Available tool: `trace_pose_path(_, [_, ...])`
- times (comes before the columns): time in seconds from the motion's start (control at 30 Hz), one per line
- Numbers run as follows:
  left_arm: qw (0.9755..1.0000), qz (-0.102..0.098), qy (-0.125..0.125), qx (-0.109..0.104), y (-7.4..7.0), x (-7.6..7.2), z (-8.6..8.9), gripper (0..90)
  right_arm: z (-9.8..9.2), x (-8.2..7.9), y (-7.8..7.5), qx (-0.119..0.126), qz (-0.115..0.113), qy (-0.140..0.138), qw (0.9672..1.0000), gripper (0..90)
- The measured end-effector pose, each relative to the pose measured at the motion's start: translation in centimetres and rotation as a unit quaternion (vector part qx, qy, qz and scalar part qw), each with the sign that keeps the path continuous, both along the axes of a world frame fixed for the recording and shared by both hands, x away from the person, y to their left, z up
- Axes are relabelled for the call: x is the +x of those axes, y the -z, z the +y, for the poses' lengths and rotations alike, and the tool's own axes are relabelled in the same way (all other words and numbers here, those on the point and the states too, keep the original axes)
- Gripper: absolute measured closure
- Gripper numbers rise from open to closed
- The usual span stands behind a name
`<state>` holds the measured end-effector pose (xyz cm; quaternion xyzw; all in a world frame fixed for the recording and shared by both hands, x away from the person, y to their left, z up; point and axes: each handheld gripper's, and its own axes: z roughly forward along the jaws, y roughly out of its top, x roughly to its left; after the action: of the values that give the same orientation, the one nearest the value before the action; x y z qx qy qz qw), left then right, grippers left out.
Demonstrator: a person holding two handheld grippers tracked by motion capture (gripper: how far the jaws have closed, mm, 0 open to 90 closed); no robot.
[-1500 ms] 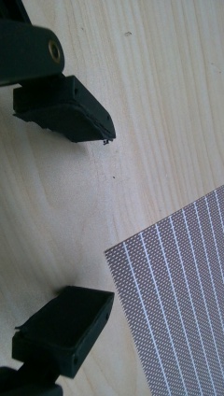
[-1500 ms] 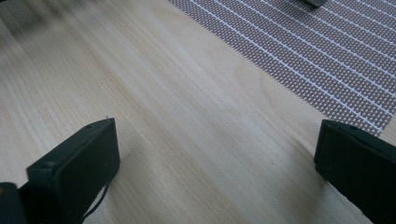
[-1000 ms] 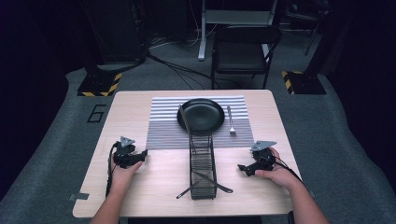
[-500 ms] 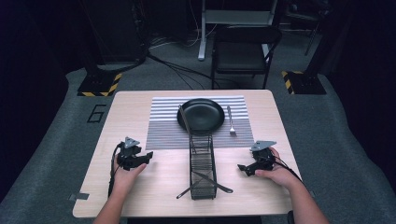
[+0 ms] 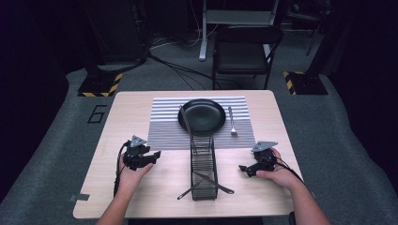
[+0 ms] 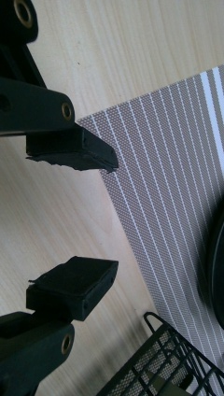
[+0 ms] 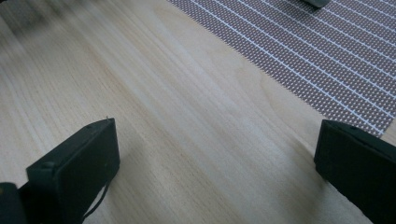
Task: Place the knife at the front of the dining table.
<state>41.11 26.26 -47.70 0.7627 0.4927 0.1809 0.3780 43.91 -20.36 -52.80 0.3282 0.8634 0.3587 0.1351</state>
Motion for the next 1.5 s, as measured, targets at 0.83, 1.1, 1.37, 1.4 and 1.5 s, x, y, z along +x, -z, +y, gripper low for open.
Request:
trace_pose_path(0.83, [0.9993, -0.004, 0.035, -0.012, -3.4, 0.7, -2.5, 50.1, 0.0, 0.0, 0.0, 0.0, 0.0, 0.0, 1.0, 0.0])
trace_pose_path(1.1, [0.9988, -0.018, 0.041, -0.02, -5.0, 0.8, -3.7, 50.5, 0.0, 0.0, 0.0, 0.0, 0.0, 0.0, 1.0, 0.0])
trace_pose_path(1.37, [0.998, -0.03, 0.051, -0.021, -6.5, 1.0, -4.4, 50.8, 0.0, 0.0, 0.0, 0.0, 0.0, 0.0, 1.0, 0.0])
trace_pose_path(1.4, [0.998, -0.03, 0.051, -0.021, -6.5, 1.0, -4.4, 50.8, 0.0, 0.0, 0.0, 0.0, 0.0, 0.0, 1.0, 0.0])
trace_pose_path(1.5, [0.9974, -0.035, 0.057, -0.026, -7.3, 1.1, -4.9, 50.8, 0.0, 0.0, 0.0, 0.0, 0.0, 0.0, 1.0, 0.0])
